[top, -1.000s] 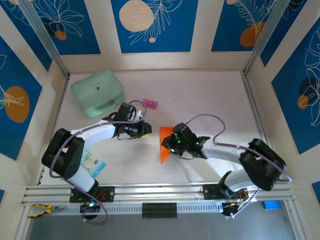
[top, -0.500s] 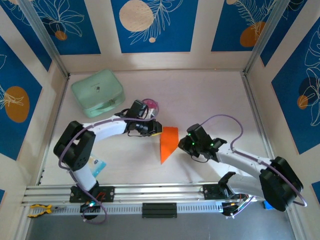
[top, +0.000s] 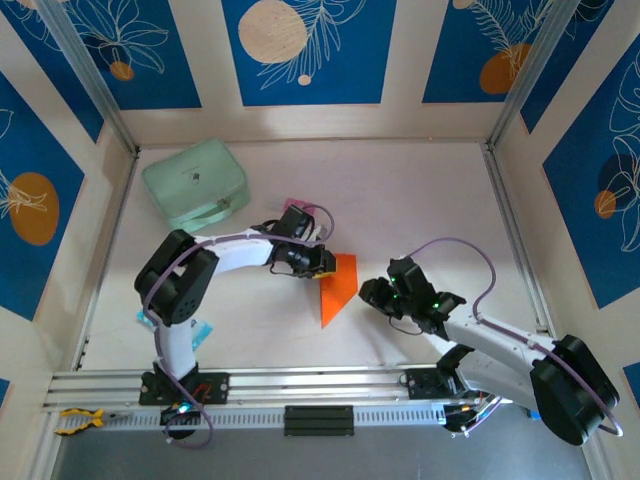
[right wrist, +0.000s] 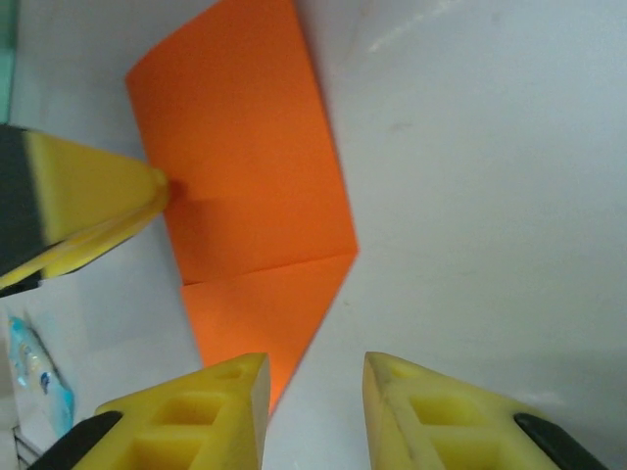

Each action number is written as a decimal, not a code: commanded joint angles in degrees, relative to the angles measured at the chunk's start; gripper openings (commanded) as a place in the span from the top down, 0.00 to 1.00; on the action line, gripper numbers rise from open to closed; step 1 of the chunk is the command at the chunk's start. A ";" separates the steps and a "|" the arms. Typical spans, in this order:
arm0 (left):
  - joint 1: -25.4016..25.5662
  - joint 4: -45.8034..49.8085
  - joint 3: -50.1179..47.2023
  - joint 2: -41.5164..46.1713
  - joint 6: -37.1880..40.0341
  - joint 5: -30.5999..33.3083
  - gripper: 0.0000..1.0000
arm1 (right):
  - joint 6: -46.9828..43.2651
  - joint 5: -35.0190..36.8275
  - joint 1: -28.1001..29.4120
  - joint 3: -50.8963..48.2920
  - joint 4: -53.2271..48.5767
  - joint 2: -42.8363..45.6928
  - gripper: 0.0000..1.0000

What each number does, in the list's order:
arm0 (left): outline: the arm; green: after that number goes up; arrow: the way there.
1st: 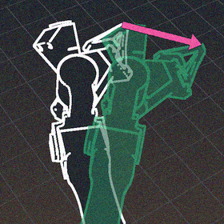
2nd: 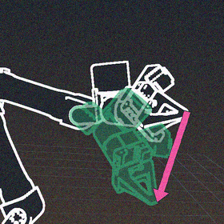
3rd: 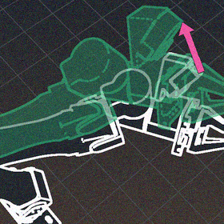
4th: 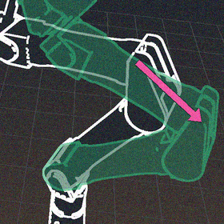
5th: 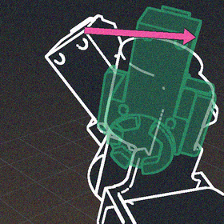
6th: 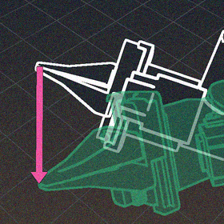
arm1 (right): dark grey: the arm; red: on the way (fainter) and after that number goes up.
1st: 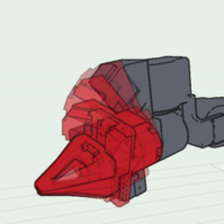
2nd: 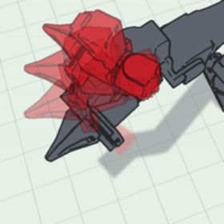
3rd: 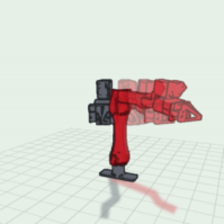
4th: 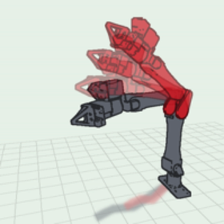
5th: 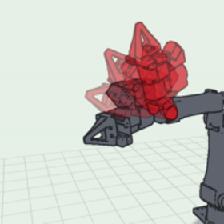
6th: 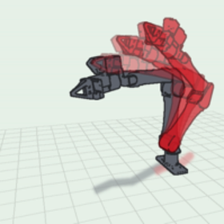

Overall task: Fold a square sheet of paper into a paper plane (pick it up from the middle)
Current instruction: Fold the wing for the fifth time at the center of the table.

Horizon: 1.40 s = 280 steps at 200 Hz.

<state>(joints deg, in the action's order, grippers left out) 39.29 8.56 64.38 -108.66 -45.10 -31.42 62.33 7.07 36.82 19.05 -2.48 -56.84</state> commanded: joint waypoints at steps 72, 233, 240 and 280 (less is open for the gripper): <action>-0.92 0.01 -6.28 -3.81 2.74 0.20 0.82 | -3.20 -18.84 -9.07 1.10 6.31 -9.12 0.61; -2.26 -2.49 -8.11 -3.30 3.02 -2.98 0.83 | 3.60 -22.72 -9.13 7.12 13.20 -25.57 0.57; -2.28 -2.45 -8.13 -3.29 3.06 -2.97 0.83 | 3.68 -22.72 -9.07 7.13 14.11 -25.73 0.58; -2.24 -2.32 -8.12 -3.14 3.29 -3.05 0.83 | 3.44 -23.02 -9.92 7.32 16.67 -25.88 0.59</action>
<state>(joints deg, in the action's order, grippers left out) 37.34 1.45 58.22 -110.83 -43.00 -35.42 65.89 -15.05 27.35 25.43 10.04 -81.95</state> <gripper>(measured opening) 0.168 0.410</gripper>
